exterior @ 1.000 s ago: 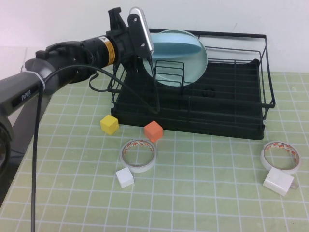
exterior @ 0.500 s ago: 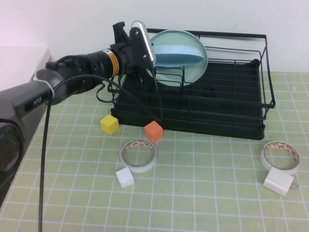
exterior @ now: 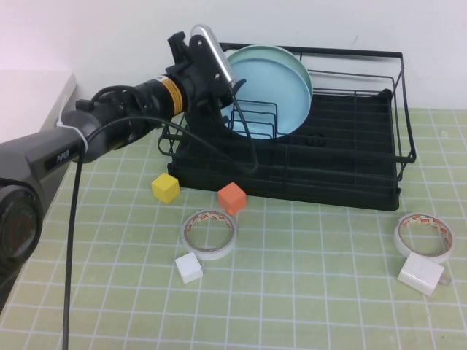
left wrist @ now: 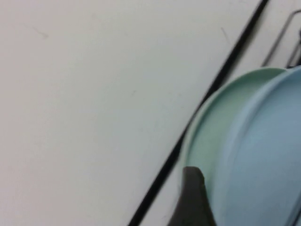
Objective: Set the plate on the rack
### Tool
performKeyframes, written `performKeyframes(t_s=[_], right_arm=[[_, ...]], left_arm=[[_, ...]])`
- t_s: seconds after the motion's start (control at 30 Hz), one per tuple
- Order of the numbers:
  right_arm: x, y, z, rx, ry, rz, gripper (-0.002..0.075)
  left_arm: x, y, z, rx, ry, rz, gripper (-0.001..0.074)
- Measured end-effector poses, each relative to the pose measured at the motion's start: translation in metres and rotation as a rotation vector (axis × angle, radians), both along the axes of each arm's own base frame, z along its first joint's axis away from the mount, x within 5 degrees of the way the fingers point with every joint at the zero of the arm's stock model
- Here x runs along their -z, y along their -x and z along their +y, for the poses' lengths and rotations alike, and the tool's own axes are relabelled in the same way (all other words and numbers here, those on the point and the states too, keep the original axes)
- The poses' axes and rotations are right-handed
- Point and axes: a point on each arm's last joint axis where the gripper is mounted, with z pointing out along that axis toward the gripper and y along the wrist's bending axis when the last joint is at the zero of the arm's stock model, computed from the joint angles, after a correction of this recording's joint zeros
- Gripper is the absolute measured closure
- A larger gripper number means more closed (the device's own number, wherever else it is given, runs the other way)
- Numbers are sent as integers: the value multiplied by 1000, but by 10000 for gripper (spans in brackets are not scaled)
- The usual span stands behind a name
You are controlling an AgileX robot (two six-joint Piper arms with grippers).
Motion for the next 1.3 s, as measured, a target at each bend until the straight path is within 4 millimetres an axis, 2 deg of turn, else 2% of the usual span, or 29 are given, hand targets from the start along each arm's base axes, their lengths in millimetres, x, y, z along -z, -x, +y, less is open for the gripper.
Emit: performKeyframes(t_s=[0.1, 0.17, 0.23, 0.3, 0.43, 0.53, 0.67, 0.83, 0.93, 1.07, 1.3], right_arm=[[0, 0, 0, 0, 0, 0, 727], [0, 0, 0, 1, 1, -1, 727], [0, -1, -1, 5, 10, -9, 727], [-2, -3, -4, 33, 31, -34, 727], [-7, -8, -13, 115, 92, -119, 727], [-11, -10, -19, 165, 125, -183, 727], [-16, -12, -21, 163, 116, -264, 727], [-11, -15, -16, 91, 51, -376, 727], [3, -16, -13, 52, 23, -418, 728], [27, -12, -11, -4, 3, -434, 728], [65, 0, -16, -55, 12, -406, 728]], left_arm=[[-3, -2, 1, -27, 39, -20, 276], [-6, -3, 3, -49, 77, -18, 306], [-13, -3, 5, -72, 111, -21, 372], [-24, -2, 8, -100, 139, -24, 475], [-59, 4, 18, -198, 177, -6, 672], [-92, 14, 32, -309, 220, 54, 717], [-131, 34, 60, -516, 300, 209, 731], [-170, 67, 104, -782, 356, 356, 735], [-193, 93, 130, -882, 421, 415, 735], [-214, 137, 153, -888, 527, 435, 736], [-227, 227, 166, -746, 623, 294, 736]])
